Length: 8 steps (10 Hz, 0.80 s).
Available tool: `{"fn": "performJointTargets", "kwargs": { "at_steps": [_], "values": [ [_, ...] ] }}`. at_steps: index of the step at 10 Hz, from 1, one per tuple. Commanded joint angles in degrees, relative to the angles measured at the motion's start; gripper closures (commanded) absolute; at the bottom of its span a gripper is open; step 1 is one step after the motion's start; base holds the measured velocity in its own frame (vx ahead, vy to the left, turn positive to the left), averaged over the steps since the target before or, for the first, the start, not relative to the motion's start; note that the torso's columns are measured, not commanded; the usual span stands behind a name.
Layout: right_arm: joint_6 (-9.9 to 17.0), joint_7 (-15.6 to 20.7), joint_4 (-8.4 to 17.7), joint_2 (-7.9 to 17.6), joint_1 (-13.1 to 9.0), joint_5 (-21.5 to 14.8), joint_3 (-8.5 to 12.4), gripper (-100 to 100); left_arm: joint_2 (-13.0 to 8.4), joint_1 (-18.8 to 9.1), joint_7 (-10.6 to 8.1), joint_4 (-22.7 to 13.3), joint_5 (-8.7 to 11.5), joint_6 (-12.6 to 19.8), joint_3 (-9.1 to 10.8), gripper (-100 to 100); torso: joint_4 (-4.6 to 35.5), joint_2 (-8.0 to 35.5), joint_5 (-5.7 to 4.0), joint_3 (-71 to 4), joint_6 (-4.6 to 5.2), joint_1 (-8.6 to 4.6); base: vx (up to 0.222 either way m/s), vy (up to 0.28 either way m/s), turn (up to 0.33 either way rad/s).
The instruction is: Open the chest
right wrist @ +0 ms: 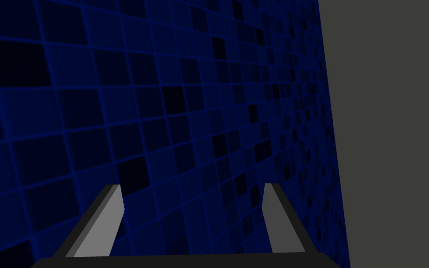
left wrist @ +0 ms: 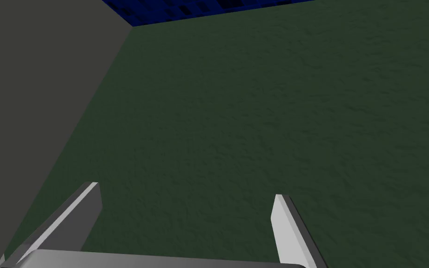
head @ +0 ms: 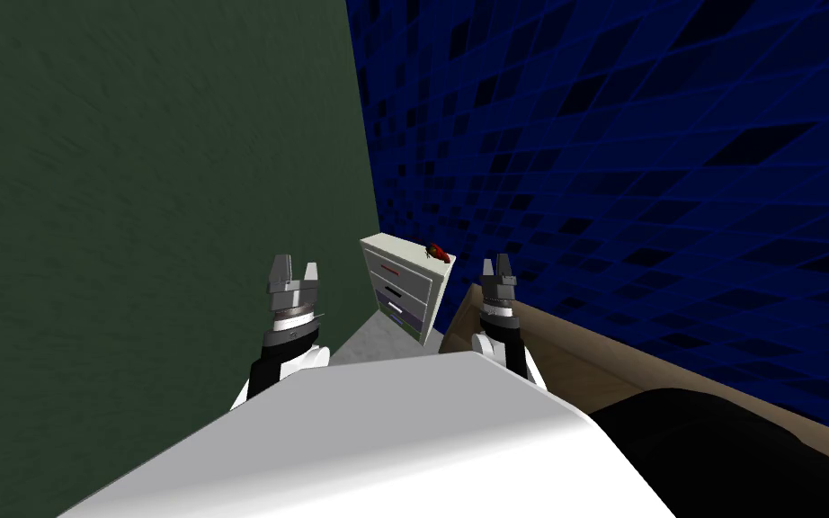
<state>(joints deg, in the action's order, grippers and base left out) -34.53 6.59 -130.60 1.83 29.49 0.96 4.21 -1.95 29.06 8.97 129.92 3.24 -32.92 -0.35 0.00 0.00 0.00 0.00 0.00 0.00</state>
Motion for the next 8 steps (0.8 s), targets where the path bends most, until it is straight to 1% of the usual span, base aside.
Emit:
{"fn": "performJointTargets", "kwargs": {
  "at_steps": [1, 3, 8],
  "values": [
    [0.00, 0.00, 0.00, 0.00, 0.00, 0.00, 0.00, 0, 0.00, 0.00, 0.00, 0.00, 0.00, 0.00, 0.00, 0, 2.35, 2.32, 0.00, -4.67, 0.00, 0.00, 0.000, 0.000, 0.000],
    [0.00, 0.00, -0.01, 0.00, 0.00, 0.00, 0.00, 0, 0.00, 0.00, 0.00, 0.01, 0.00, 0.00, 0.00, 0, 10.06, 10.03, 0.00, -20.14, 0.00, 0.00, 0.000, 0.000, 0.000],
    [-0.01, 0.00, -0.02, 0.00, 0.00, 0.00, 0.00, 0, 0.00, 0.00, 0.00, 0.02, 0.00, -0.01, 0.00, 0, 31.14, 31.16, 0.00, -62.27, 0.00, 0.00, 0.000, 0.000, 0.000]
  ]
}}
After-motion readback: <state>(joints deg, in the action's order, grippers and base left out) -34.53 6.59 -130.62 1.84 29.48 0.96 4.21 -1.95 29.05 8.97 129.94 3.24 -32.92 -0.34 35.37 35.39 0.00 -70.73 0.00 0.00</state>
